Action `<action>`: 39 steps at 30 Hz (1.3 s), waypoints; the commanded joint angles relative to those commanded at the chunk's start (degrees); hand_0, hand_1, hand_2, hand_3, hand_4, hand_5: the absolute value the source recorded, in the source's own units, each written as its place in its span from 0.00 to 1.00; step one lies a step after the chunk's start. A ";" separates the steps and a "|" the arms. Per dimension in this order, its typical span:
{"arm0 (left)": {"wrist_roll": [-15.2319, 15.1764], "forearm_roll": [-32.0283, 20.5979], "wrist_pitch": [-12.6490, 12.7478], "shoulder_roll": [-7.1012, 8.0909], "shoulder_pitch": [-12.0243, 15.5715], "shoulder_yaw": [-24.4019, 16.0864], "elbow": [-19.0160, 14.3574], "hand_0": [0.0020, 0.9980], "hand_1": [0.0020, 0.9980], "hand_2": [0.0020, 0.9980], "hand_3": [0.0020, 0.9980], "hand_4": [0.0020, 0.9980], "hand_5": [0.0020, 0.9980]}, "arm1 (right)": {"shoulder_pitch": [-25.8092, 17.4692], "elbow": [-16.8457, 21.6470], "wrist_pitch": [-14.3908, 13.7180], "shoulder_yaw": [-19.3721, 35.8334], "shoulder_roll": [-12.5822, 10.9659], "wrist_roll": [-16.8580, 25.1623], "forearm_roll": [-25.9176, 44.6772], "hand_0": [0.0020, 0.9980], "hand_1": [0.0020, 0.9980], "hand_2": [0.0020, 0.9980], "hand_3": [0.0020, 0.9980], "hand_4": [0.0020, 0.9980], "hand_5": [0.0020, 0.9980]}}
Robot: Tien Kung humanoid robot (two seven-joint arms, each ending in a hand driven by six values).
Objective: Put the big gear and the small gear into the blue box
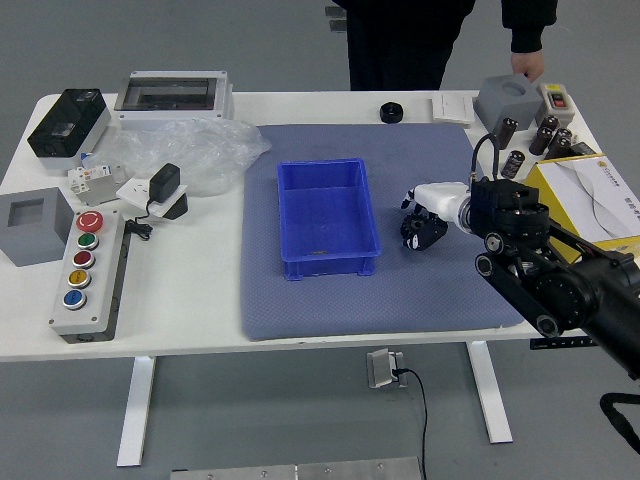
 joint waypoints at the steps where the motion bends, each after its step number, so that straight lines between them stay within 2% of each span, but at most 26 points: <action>1: -0.01 -0.02 0.00 0.00 -0.01 0.02 0.00 0.82 0.82 0.82 0.79 0.53 0.12 | 0.01 -0.03 0.01 -0.08 0.03 -0.01 -0.05 0.71 0.70 0.81 0.83 0.75 0.30; 8: -0.08 -0.30 0.01 -0.11 -0.09 0.35 0.00 0.82 0.82 0.82 0.79 0.53 0.12 | -0.04 -0.38 -0.08 -1.11 0.36 -0.11 -1.08 0.71 0.70 0.80 0.82 0.75 0.30; 9: -0.07 -0.30 0.00 -0.11 -0.08 0.38 0.00 0.82 0.82 0.82 0.79 0.53 0.12 | -0.06 -0.44 -0.16 -1.25 0.39 -0.12 -1.34 0.68 0.68 0.75 0.77 0.73 0.30; 14: -0.06 -0.26 0.00 -0.10 -0.03 0.43 0.00 0.82 0.82 0.82 0.79 0.53 0.12 | -0.16 -0.59 -0.60 -2.01 0.34 -0.18 -2.35 0.68 0.68 0.75 0.77 0.73 0.30; 15: -0.07 -0.27 0.00 -0.10 -0.04 0.46 0.00 0.82 0.82 0.82 0.79 0.53 0.12 | -0.18 -0.60 -0.72 -2.17 0.32 -0.19 -2.53 0.62 0.62 0.70 0.69 0.67 0.28; 20: -0.07 -0.23 -0.01 -0.07 -0.07 0.50 0.00 0.82 0.82 0.82 0.79 0.53 0.12 | -0.23 -0.48 -2.08 -2.67 0.29 -0.18 -3.93 0.62 0.62 0.70 0.69 0.67 0.28; 21: -0.08 -0.22 -0.01 -0.06 -0.09 0.51 0.00 0.82 0.82 0.82 0.79 0.53 0.12 | -0.21 -0.45 -2.44 -2.68 0.27 -0.16 -4.21 0.54 0.54 0.58 0.64 0.51 0.25; 26: -0.09 -0.18 -0.02 -0.04 -0.10 0.53 0.00 0.82 0.82 0.82 0.79 0.53 0.12 | -0.14 -0.29 -3.85 -2.78 0.17 -0.02 -4.93 0.54 0.54 0.58 0.64 0.51 0.25; 27: -0.09 -0.18 -0.02 -0.04 -0.10 0.53 0.00 0.82 0.82 0.82 0.79 0.53 0.12 | -0.14 -0.28 -4.01 -2.79 0.16 0.00 -5.01 0.53 0.48 0.52 0.61 0.46 0.23; 39: -0.12 -0.19 -0.02 -0.05 -0.07 0.52 0.00 0.82 0.82 0.82 0.79 0.53 0.12 | -0.24 -0.40 -5.03 -2.84 0.07 0.20 -5.68 0.53 0.46 0.50 0.59 0.43 0.20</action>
